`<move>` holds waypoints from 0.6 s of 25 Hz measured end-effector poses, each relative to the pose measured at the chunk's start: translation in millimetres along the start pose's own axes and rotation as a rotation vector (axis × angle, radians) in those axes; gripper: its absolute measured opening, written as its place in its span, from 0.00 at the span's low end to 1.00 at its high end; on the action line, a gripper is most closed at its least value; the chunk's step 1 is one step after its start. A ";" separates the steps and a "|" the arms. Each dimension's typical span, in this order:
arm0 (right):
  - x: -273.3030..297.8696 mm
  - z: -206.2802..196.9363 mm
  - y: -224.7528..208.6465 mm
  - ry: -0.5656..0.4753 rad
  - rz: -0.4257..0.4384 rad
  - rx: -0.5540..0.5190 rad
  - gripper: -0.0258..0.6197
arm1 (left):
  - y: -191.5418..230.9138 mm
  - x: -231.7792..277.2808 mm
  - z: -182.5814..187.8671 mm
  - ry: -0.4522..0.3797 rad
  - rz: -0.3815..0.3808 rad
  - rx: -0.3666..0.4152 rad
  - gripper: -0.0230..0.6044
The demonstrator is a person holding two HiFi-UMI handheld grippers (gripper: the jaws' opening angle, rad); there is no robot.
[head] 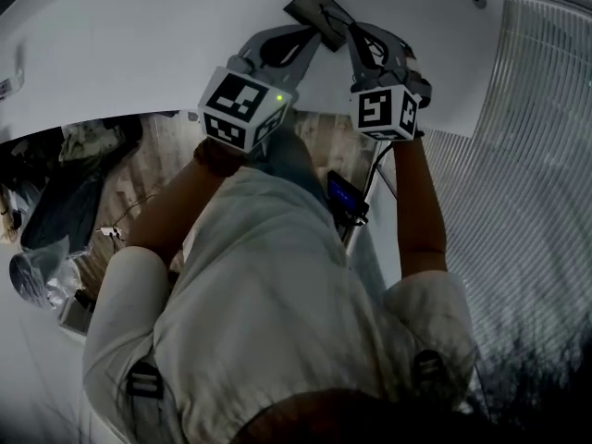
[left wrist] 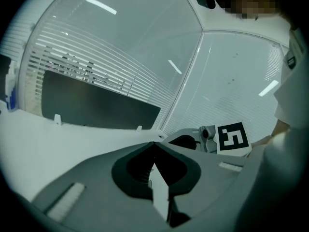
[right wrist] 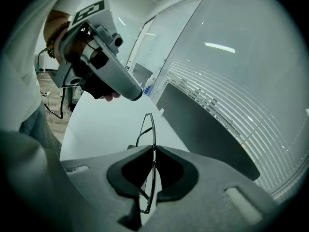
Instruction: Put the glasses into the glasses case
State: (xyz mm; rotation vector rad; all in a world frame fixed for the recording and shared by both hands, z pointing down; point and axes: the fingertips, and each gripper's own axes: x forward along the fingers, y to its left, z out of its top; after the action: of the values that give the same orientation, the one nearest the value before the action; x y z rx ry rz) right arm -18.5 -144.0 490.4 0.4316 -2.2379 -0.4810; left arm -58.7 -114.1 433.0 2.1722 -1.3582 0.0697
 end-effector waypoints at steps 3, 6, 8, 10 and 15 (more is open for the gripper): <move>14.2 2.2 2.6 0.005 0.016 0.009 0.07 | 17.1 -2.1 -2.6 0.000 0.029 -0.011 0.04; 24.8 -7.5 6.9 0.032 0.024 0.032 0.07 | 26.1 1.3 -11.8 0.013 0.036 -0.023 0.04; 30.2 -14.2 10.4 0.054 0.029 0.050 0.07 | 30.4 4.1 -19.1 0.030 0.034 -0.028 0.04; 31.8 -17.4 13.5 0.074 0.031 0.064 0.07 | 32.9 5.0 -23.2 0.043 0.029 -0.030 0.04; 53.7 -18.5 8.6 0.091 0.030 0.037 0.07 | 53.6 17.6 -21.6 0.055 0.037 -0.027 0.04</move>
State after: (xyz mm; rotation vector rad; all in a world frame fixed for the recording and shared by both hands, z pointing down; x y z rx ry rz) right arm -39.6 -164.4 539.8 0.4302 -2.1651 -0.3976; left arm -89.8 -135.0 480.3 2.1077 -1.3611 0.1245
